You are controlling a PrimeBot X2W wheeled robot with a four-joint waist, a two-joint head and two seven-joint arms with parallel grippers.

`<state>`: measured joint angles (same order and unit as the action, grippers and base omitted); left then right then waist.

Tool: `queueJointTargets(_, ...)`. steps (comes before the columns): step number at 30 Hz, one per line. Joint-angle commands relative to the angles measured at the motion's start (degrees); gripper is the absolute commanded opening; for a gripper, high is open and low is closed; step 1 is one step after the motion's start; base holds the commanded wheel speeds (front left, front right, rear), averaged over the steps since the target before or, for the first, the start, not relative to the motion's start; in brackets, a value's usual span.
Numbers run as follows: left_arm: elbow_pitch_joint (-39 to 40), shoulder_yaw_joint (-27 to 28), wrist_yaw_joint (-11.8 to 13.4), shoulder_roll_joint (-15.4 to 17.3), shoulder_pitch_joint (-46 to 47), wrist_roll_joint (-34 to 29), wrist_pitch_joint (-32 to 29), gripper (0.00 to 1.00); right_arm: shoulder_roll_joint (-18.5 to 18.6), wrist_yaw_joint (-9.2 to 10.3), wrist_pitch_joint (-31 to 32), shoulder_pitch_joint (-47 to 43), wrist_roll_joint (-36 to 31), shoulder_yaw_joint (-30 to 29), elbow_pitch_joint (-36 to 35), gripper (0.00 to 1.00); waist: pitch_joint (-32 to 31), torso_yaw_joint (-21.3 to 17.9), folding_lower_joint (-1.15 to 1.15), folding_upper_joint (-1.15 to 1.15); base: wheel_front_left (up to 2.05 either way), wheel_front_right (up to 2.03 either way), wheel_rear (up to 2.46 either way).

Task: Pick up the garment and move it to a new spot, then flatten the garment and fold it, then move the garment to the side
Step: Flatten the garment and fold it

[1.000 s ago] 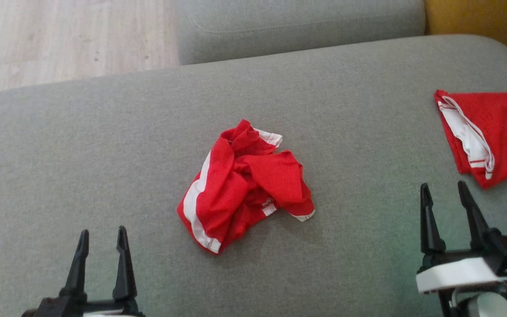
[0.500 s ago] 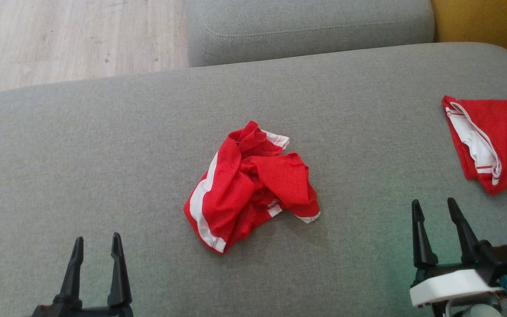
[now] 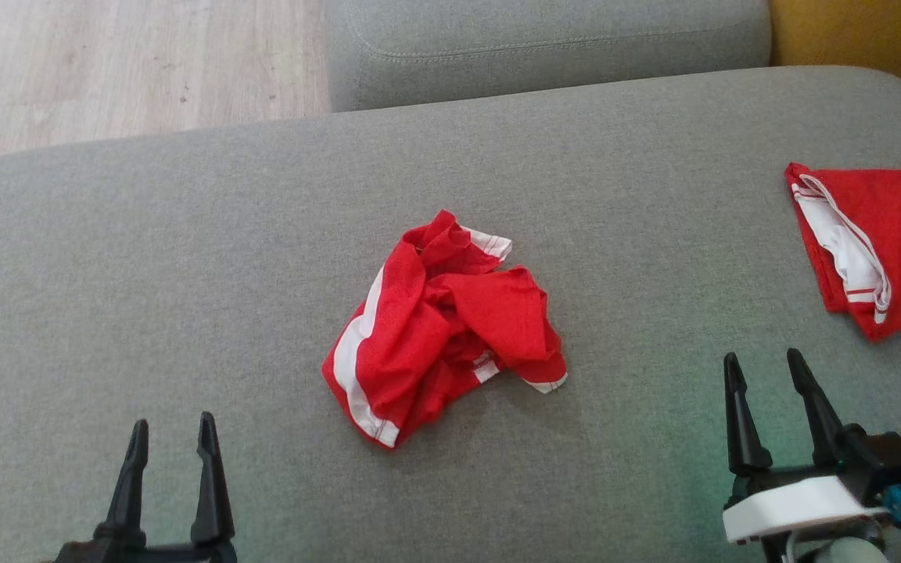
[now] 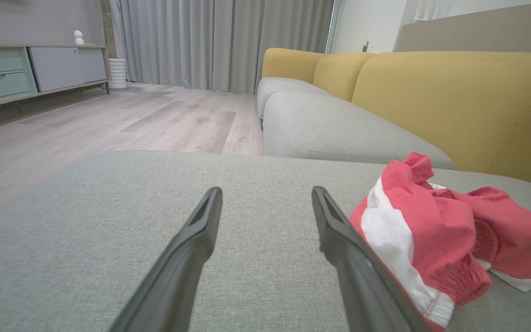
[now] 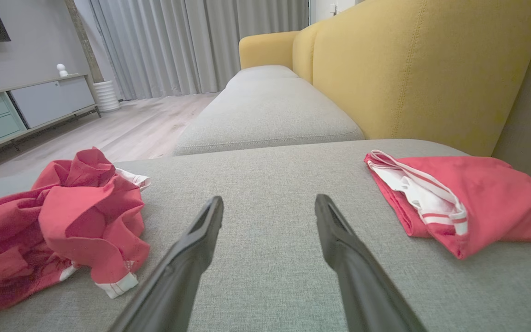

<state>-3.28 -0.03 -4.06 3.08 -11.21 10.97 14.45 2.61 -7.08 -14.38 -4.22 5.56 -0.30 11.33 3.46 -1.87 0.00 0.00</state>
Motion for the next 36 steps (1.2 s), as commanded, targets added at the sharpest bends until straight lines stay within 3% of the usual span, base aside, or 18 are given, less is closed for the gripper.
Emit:
queueJointTargets(1, 1.86, 1.84, 0.07, -0.20, 1.58, 0.26, 0.54, 1.00, 0.27, -0.41, -0.62, 1.83, 0.63, 1.42, -1.87, 1.00, 0.05, -0.03, 0.00, 0.00, 0.00, 0.00, 0.00)
queueJointTargets(5, 1.80, 1.68, 0.14, -0.20, 1.68, 0.42, 0.54, 1.00, 0.27, -0.41, -0.62, 2.24, 1.29, 2.33, -2.95, 1.00, 0.10, 0.05, 0.00, 0.00, 0.00, 0.00, 0.00)
queueJointTargets(13, 2.08, 1.10, 0.47, -0.20, 1.95, 0.76, 0.54, 1.00, 0.27, -0.41, -0.62, 5.78, 3.56, 11.13, -3.85, 1.00, 0.55, 0.39, 0.00, 0.00, 0.00, 0.00, 0.00)
queueJointTargets(21, 2.16, -0.30, 0.86, -0.20, 3.33, 1.35, 0.54, 1.00, 0.31, -0.41, 8.93, 13.28, 6.67, 22.19, 5.23, 1.00, 2.07, 2.07, 0.00, 0.00, 0.00, 0.00, 0.00)
queueJointTargets(30, 2.04, -1.17, 1.22, -0.20, 4.26, 2.13, 0.54, 1.00, 0.28, -0.41, 12.24, 19.89, 7.97, 25.08, 14.50, 1.00, 3.69, 4.72, 0.00, 0.00, 0.00, 0.00, 0.00)
queueJointTargets(31, 1.99, -1.25, 1.22, -0.20, 4.40, 2.16, 0.54, 1.00, 0.28, -0.41, 12.30, 20.65, 8.42, 25.78, 15.09, 0.92, 3.81, 4.92, 0.00, 0.00, 0.00, 0.00, 0.00)
queueJointTargets(33, 1.93, -1.42, 1.28, -0.20, 4.55, 2.23, 0.54, 1.00, 0.28, -0.41, 12.65, 22.03, 10.22, 27.92, 15.73, 0.00, 3.90, 5.22, 0.00, 0.00, 0.00, 0.00, 0.00)
queueJointTargets(36, 2.07, -1.58, 1.56, -0.20, 4.60, 2.35, 0.54, 1.00, 0.28, -0.41, 12.86, 23.87, 14.01, 29.60, 14.83, 0.00, 4.04, 5.39, 0.00, 0.00, 0.00, 0.00, 0.00)
